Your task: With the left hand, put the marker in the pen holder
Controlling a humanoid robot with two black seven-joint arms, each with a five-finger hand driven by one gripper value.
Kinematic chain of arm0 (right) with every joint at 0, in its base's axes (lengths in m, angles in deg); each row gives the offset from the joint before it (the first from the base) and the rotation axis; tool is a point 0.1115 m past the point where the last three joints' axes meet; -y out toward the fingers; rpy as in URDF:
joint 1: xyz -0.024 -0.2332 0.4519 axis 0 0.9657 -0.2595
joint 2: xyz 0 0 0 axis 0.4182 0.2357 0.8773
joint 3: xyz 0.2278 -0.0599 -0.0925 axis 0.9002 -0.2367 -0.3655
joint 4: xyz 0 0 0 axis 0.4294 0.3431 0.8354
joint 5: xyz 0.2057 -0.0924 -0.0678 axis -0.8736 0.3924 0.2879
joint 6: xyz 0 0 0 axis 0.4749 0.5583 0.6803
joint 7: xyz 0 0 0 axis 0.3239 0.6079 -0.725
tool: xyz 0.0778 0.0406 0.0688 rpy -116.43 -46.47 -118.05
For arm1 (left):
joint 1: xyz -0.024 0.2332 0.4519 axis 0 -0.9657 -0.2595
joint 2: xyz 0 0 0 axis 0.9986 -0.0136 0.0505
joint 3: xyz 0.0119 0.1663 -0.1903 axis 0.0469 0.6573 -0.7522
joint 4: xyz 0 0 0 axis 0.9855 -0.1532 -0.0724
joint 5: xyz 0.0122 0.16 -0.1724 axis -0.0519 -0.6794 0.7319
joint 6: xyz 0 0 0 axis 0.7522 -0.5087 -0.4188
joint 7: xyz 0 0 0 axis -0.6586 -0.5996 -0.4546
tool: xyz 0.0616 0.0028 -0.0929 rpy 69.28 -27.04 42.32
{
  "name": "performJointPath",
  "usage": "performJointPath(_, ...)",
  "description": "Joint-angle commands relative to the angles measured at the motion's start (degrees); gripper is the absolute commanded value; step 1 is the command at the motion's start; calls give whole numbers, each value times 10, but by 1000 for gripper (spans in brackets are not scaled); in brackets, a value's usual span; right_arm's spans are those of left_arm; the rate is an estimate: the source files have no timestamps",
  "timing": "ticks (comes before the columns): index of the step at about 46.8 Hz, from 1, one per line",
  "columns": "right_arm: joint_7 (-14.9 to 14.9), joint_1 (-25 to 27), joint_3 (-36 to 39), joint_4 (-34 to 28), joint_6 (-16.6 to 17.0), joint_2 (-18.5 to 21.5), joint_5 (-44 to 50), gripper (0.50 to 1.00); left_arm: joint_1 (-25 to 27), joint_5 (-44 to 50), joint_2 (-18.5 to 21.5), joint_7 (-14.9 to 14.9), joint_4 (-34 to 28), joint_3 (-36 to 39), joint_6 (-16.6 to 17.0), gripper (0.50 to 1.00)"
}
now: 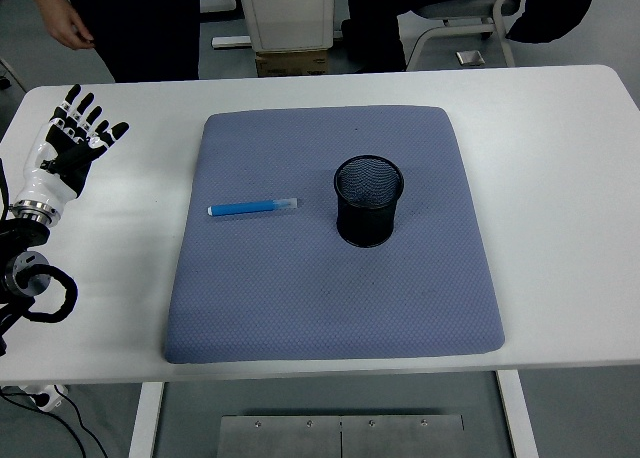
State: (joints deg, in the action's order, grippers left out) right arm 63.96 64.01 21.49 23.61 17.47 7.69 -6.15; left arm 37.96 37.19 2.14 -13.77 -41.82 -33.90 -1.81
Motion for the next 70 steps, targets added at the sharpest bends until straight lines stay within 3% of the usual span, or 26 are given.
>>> performJointPath(1,0,-1,0,0,0,0,0,1000,0,0,-1,0,0,0,0,1000)
performJointPath(18,0,0,0,-1,-1,0,0,1000,2,0,3,0,0,-2,-3,1000)
performJointPath(28,0,-1,0,0,0,0,0,1000,4,-4,22,0,0,-34,-79,1000)
performJointPath(37,0,-1,0,-1,-1,0,0,1000,3,-3,14,0,0,-39,-62,1000)
performJointPath(53,0,0,0,0,0,0,0,1000,-5,3,11,0,0,-44,-64,1000)
performJointPath(64,0,-1,0,-1,-1,0,0,1000,-47,-1,9,0,1,-94,-63,1000)
performJointPath(70,0,0,0,0,-1,0,0,1000,-44,1,-10,0,1,-96,-60,1000)
